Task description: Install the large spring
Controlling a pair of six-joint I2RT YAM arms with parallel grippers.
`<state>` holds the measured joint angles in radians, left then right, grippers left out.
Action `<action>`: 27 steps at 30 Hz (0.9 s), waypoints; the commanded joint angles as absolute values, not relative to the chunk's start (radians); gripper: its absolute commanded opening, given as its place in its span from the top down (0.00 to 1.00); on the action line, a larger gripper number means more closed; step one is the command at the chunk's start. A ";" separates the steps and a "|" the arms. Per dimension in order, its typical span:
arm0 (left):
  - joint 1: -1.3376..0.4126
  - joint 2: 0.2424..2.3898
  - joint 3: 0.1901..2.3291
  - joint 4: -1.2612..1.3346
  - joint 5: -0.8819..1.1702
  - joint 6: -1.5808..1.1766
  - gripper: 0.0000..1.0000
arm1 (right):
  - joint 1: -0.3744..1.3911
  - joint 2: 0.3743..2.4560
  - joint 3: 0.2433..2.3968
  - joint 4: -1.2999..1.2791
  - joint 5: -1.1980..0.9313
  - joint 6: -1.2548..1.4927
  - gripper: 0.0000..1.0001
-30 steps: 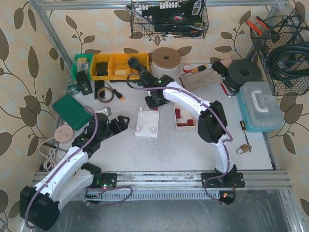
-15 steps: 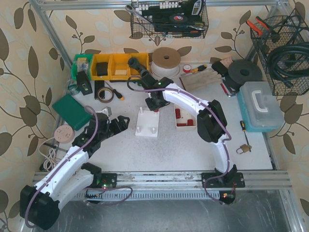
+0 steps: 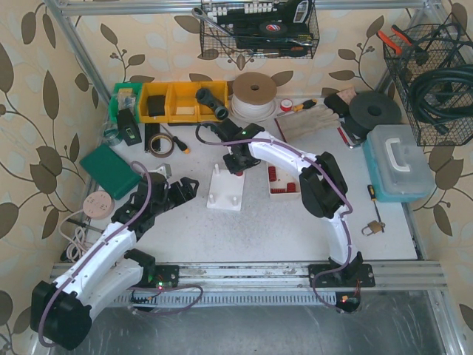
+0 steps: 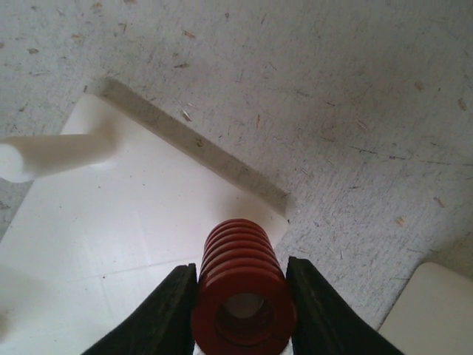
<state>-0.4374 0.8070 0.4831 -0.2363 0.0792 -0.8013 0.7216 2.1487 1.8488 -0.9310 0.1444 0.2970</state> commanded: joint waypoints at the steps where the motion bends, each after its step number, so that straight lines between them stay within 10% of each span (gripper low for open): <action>1: -0.425 0.805 0.497 -0.201 0.075 -0.801 0.11 | 0.724 2.156 1.831 -0.908 0.132 0.326 0.59; 17: -0.414 0.861 0.514 -0.185 0.119 -0.794 0.10 | 0.702 1.943 1.811 -0.906 0.118 0.366 0.50; 27: -0.408 1.033 0.634 -0.220 0.315 -0.703 0.11 | 0.426 1.513 1.341 -0.710 -0.156 0.428 0.54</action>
<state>-0.4175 1.0229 0.5644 -0.2085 0.2481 -0.7555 0.4744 1.5848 1.4410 -0.7357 -0.0731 0.4194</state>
